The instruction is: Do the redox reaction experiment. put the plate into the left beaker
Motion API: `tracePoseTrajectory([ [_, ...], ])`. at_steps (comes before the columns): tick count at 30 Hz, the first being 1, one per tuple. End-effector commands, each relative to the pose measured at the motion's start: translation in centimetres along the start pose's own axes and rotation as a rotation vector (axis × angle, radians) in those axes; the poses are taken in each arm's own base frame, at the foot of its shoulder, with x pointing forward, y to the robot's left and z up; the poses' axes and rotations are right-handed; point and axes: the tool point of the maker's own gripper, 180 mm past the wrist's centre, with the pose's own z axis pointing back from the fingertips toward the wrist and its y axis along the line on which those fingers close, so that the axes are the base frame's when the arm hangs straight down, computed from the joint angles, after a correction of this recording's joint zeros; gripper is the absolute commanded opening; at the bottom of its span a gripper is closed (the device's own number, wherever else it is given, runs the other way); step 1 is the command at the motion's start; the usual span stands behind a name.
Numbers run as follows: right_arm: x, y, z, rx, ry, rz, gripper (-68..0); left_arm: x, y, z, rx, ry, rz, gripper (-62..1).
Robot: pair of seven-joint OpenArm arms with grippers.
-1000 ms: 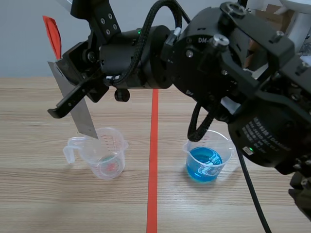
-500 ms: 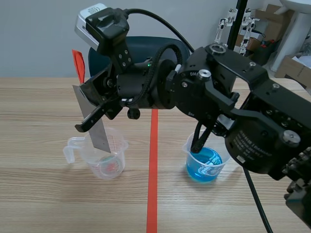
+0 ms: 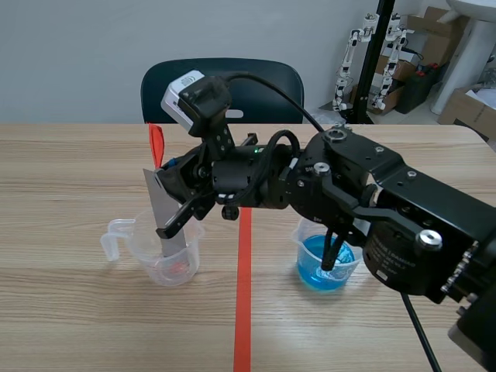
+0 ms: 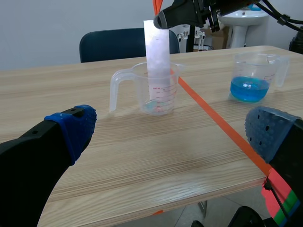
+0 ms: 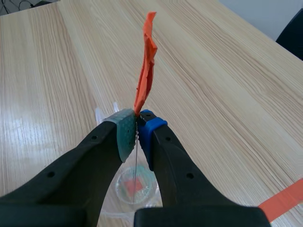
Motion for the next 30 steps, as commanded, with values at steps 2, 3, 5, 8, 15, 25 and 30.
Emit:
tracePoseTrajectory([
  [2, 1.4, -0.4, -0.1, -0.004, -0.045, 0.026, -66.9, 1.1, 0.0, 0.0, 0.0, -0.051, 0.001, 1.4],
  [3, 1.3, -0.4, -0.1, -0.005, -0.043, 0.025, -66.9, 1.1, 0.0, 0.0, 0.0, -0.051, 0.001, 1.4],
  [5, 1.1, -0.2, -0.1, 0.012, -0.046, 0.023, -66.9, 1.1, 0.0, 0.0, 0.0, -0.051, 0.001, 1.4],
  [8, 1.1, 0.2, -0.1, 0.036, -0.051, 0.024, -66.9, 1.1, 0.0, 0.0, 0.0, -0.051, 0.001, 1.4],
  [15, 1.0, 0.4, -0.2, 0.034, -0.044, 0.085, -66.9, 1.1, 0.0, 0.0, 0.0, -0.051, 0.001, 1.4],
  [25, 1.1, 0.6, -0.5, 0.036, -0.043, 0.112, -66.9, 1.1, 0.0, 0.0, 0.0, -0.051, 0.001, 1.4],
  [30, 0.9, 0.8, -0.8, 0.038, -0.026, 0.157, -63.3, 1.1, 0.0, 0.0, 0.0, -0.051, 0.001, 1.4],
])
